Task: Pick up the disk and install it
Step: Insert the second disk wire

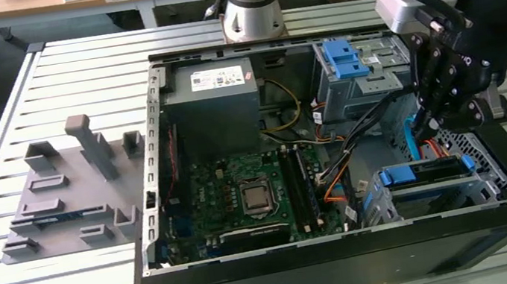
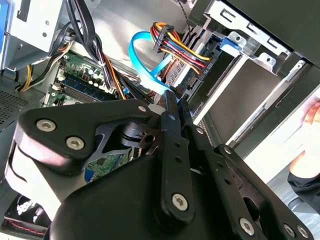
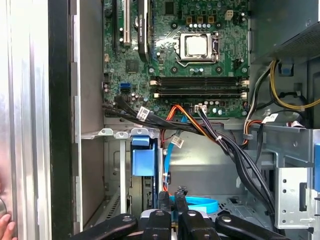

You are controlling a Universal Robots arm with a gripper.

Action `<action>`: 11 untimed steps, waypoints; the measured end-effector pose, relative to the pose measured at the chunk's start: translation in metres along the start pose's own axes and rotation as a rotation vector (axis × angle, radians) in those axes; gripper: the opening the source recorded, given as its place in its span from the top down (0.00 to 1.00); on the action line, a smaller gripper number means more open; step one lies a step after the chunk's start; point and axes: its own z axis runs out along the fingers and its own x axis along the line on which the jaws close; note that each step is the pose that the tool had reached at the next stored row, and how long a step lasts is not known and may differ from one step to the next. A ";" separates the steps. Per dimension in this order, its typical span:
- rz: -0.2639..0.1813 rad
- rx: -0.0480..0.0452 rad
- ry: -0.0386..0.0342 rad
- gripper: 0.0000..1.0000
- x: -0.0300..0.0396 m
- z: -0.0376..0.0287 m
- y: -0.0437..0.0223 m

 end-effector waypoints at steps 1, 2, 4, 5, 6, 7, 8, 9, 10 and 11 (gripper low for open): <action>0.000 -0.0001 0.0012 0.84 0.0000 0.0001 -0.0002; 0.001 -0.0006 0.0016 0.84 0.0000 0.0003 -0.0005; 0.008 -0.0018 0.0018 0.84 0.0000 0.0006 -0.0010; 0.012 -0.0026 0.0016 0.84 0.0000 0.0009 -0.0010; 0.015 -0.0038 0.0015 0.84 0.0002 0.0015 -0.0010; 0.016 -0.0046 0.0009 0.84 0.0008 0.0018 -0.0010; 0.016 -0.0049 0.0005 0.84 0.0014 0.0021 -0.0011; 0.016 -0.0050 0.0004 0.84 0.0021 0.0024 -0.0011; 0.016 -0.0051 0.0003 0.84 0.0032 0.0027 -0.0011; 0.017 -0.0052 0.0002 0.84 0.0043 0.0030 -0.0011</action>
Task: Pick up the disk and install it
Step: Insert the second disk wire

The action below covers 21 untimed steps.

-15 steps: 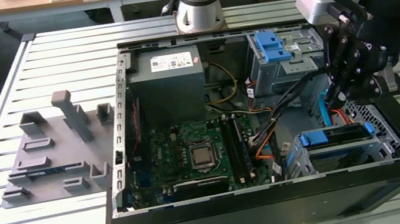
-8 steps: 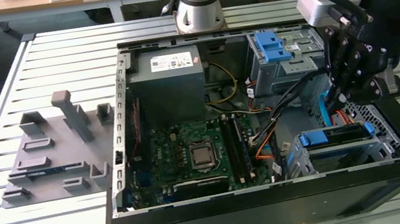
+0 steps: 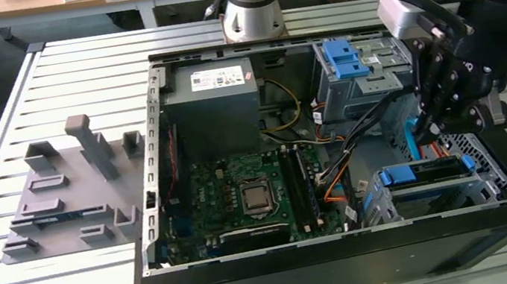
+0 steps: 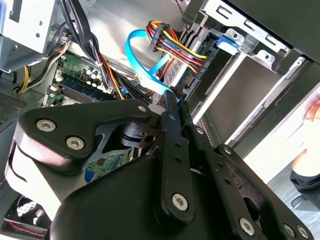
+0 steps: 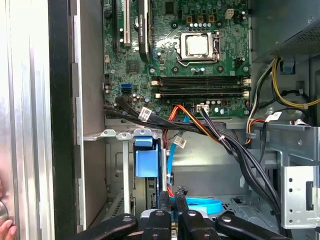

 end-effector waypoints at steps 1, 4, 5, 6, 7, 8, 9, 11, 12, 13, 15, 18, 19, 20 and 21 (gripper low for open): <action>0.000 0.0000 -0.0001 0.84 0.0015 0.0004 -0.0001; 0.000 0.0000 -0.0001 0.84 0.0061 0.0014 -0.0003; 0.000 0.0000 0.0000 0.84 0.0067 0.0016 -0.0003; 0.000 0.0000 -0.0001 0.84 0.0072 0.0021 -0.0004; 0.000 0.0000 -0.0004 0.84 0.0076 0.0029 -0.0004; 0.000 0.0000 -0.0003 0.84 0.0079 0.0040 -0.0004; 0.000 0.0000 0.0000 0.84 0.0082 0.0052 -0.0004; 0.001 -0.0001 0.0000 0.84 0.0083 0.0074 -0.0004; 0.001 0.0000 0.0001 0.84 0.0083 0.0074 -0.0004; 0.001 0.0000 0.0001 0.84 0.0083 0.0074 -0.0004; 0.001 0.0000 0.0001 0.84 0.0083 0.0075 -0.0004; 0.001 0.0000 0.0000 0.84 0.0084 0.0078 -0.0005; 0.001 0.0000 -0.0003 0.84 0.0086 0.0083 -0.0004; 0.004 0.0000 -0.0002 0.84 0.0091 0.0088 -0.0004; 0.008 -0.0001 -0.0002 0.84 0.0094 0.0095 -0.0005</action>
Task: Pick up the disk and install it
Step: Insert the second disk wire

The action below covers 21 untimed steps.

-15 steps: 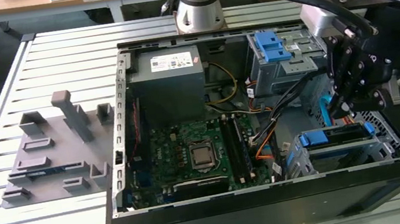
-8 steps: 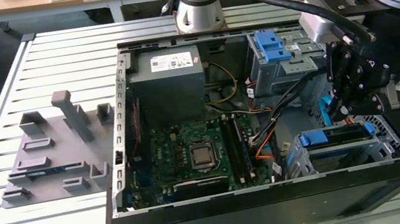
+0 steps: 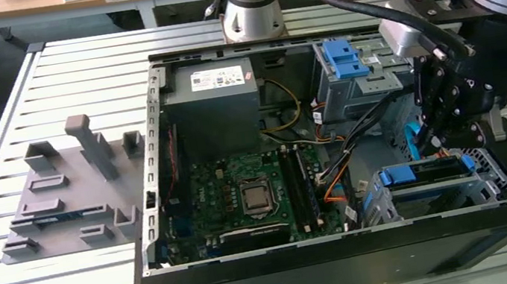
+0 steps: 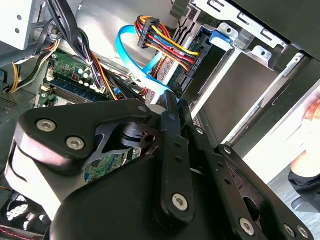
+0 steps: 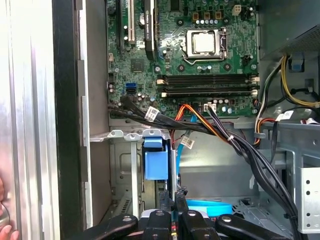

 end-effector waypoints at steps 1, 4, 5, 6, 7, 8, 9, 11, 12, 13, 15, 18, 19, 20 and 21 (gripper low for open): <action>0.006 -0.0001 0.0001 0.84 0.0000 0.0005 0.0000; 0.013 -0.0003 -0.0001 0.84 0.0003 0.0026 -0.0001; 0.014 -0.0003 0.0000 0.84 0.0006 0.0034 -0.0002; 0.014 -0.0003 0.0001 0.84 0.0011 0.0041 -0.0002; 0.014 -0.0003 -0.0001 0.84 0.0018 0.0047 -0.0003; 0.015 -0.0004 -0.0008 0.84 0.0024 0.0053 -0.0003; 0.016 -0.0004 -0.0011 0.84 0.0032 0.0057 -0.0004; 0.017 -0.0004 -0.0013 0.84 0.0051 0.0062 -0.0005; 0.019 -0.0006 -0.0012 0.84 0.0056 0.0064 -0.0006; 0.020 -0.0012 -0.0012 0.84 0.0058 0.0065 -0.0011; 0.022 -0.0066 -0.0015 0.84 0.0058 0.0066 -0.0018; 0.023 -0.0137 -0.0024 0.84 0.0057 0.0071 -0.0032; 0.024 -0.0155 -0.0033 0.84 0.0057 0.0075 -0.0036; 0.025 -0.0168 -0.0043 0.84 0.0058 0.0077 -0.0041; 0.025 -0.0177 -0.0062 0.84 0.0060 0.0081 -0.0047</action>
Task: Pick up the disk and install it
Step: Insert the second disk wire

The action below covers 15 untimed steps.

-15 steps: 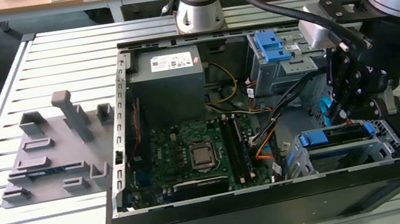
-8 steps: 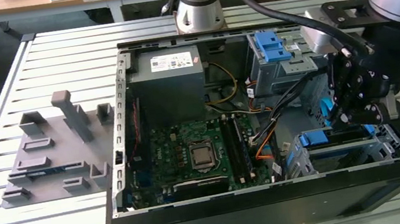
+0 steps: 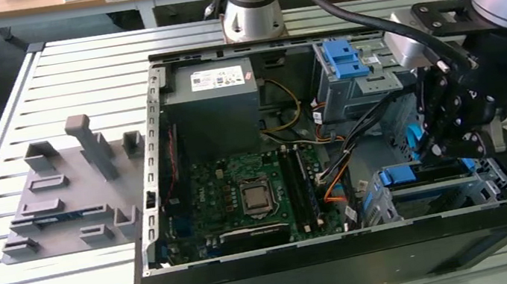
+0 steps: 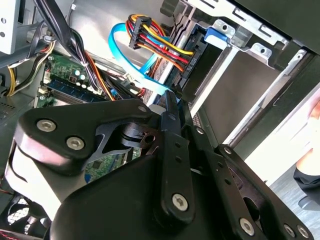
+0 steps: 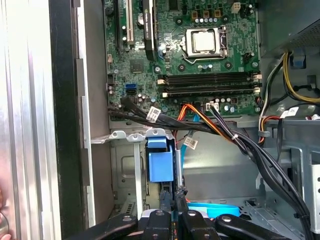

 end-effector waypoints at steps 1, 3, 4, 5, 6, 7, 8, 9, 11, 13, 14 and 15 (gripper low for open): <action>0.001 -0.0004 -0.0011 0.84 0.0002 0.0004 -0.0005; 0.005 -0.0005 -0.0016 0.84 0.0010 0.0013 -0.0010; 0.009 -0.0006 -0.0019 0.84 0.0012 0.0019 -0.0010; 0.013 -0.0006 -0.0018 0.84 0.0012 0.0021 -0.0011; 0.016 -0.0006 -0.0016 0.84 0.0012 0.0020 -0.0012; 0.017 -0.0006 -0.0015 0.84 0.0012 0.0021 -0.0011; 0.017 -0.0006 -0.0016 0.84 0.0013 0.0021 -0.0011; 0.017 -0.0006 -0.0017 0.84 0.0012 0.0022 -0.0012; 0.017 -0.0006 -0.0017 0.84 0.0013 0.0022 -0.0012; 0.017 -0.0006 -0.0021 0.84 0.0012 0.0031 -0.0015; 0.017 -0.0006 -0.0020 0.84 0.0012 0.0035 -0.0017; 0.017 -0.0006 -0.0017 0.84 0.0011 0.0039 -0.0021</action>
